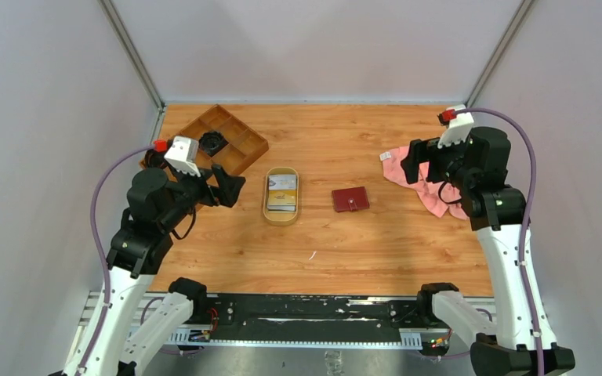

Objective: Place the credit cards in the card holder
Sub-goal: Pick up the card holder from the center of the board.

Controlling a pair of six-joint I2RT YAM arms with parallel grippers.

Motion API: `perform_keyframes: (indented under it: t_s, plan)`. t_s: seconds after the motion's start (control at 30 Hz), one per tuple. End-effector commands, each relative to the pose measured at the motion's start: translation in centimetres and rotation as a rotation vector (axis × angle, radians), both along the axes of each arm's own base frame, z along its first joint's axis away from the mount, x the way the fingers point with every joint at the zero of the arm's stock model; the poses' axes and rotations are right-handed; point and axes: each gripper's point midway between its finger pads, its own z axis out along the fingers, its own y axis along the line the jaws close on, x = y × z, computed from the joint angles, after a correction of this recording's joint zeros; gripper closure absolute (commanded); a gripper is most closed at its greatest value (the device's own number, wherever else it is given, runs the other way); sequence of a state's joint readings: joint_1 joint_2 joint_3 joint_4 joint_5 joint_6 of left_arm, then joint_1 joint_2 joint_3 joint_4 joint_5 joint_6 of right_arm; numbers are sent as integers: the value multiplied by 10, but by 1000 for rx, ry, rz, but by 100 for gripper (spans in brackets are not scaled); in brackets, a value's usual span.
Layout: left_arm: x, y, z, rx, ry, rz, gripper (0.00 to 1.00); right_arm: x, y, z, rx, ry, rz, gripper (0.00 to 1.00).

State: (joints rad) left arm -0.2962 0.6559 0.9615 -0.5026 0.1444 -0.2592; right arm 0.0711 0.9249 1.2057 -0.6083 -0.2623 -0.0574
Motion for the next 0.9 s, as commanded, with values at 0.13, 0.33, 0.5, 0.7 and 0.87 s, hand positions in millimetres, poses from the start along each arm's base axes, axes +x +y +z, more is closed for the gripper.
perform_keyframes:
  t_s: [0.13,0.33,0.5,0.7,0.87]
  plan:
    - [-15,-33,-10,-51,6,-204,0,-1,-6,-6,-23,27,-6,0]
    - [-5,-58,-34,18,104,-286,0,-1,29,-25,-88,-13,309,0]
    - [4,-64,-46,296,83,-244,0,-8,57,-48,-100,-20,577,0]
    - [23,-59,-74,371,51,-190,0,-9,59,-65,-74,11,641,0]
    - [13,-63,-85,359,-25,-251,0,-15,67,-79,-15,4,695,0]
